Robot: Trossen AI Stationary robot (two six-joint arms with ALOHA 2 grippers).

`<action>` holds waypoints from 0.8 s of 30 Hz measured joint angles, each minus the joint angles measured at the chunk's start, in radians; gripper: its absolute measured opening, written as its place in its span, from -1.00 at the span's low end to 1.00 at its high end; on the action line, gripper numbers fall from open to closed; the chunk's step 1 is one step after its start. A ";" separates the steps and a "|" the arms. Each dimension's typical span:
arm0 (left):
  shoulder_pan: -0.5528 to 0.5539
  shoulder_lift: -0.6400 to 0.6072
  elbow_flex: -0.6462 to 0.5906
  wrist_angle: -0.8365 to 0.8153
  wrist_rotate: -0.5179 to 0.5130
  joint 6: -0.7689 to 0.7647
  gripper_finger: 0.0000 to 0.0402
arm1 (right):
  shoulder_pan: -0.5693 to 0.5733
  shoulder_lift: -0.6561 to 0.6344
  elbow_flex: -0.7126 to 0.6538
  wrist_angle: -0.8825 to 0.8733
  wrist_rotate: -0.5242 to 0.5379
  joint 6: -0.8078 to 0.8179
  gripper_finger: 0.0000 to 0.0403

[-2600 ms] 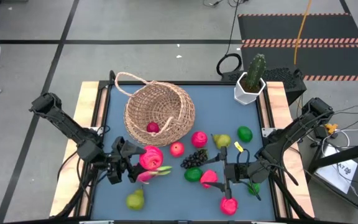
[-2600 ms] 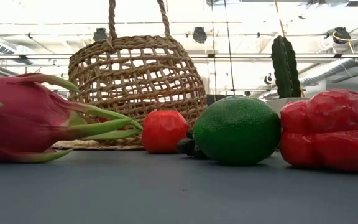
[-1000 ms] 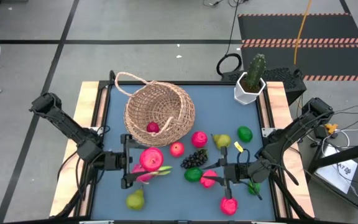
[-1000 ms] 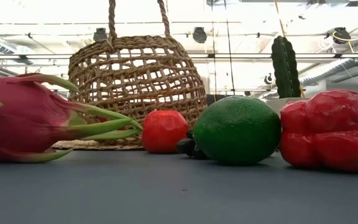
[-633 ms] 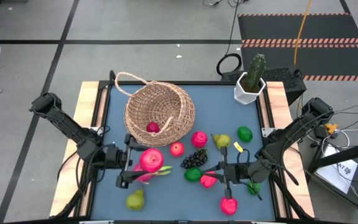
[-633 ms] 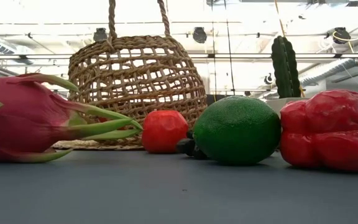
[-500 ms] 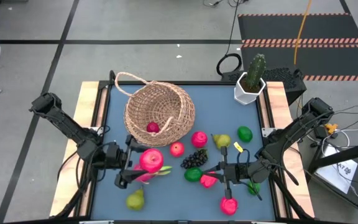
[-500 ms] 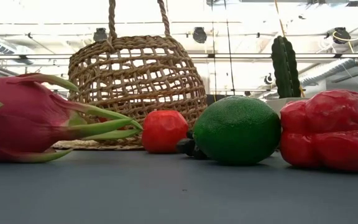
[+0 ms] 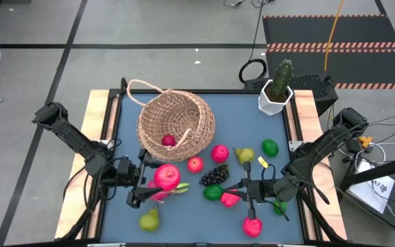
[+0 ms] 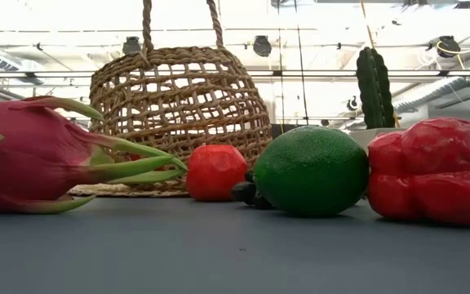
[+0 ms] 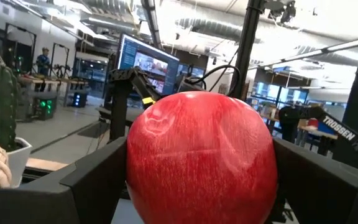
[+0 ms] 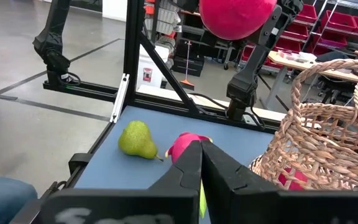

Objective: Build produce basket
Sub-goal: Put the red apple into the basket

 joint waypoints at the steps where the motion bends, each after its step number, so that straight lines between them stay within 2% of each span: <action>1: 0.000 0.000 0.000 0.000 0.000 0.007 0.83 | 0.000 0.000 0.000 0.000 0.000 0.000 -1.00; 24: 0.000 0.000 0.000 0.000 0.000 0.042 0.83 | 0.000 0.000 0.000 0.000 0.000 0.000 -1.00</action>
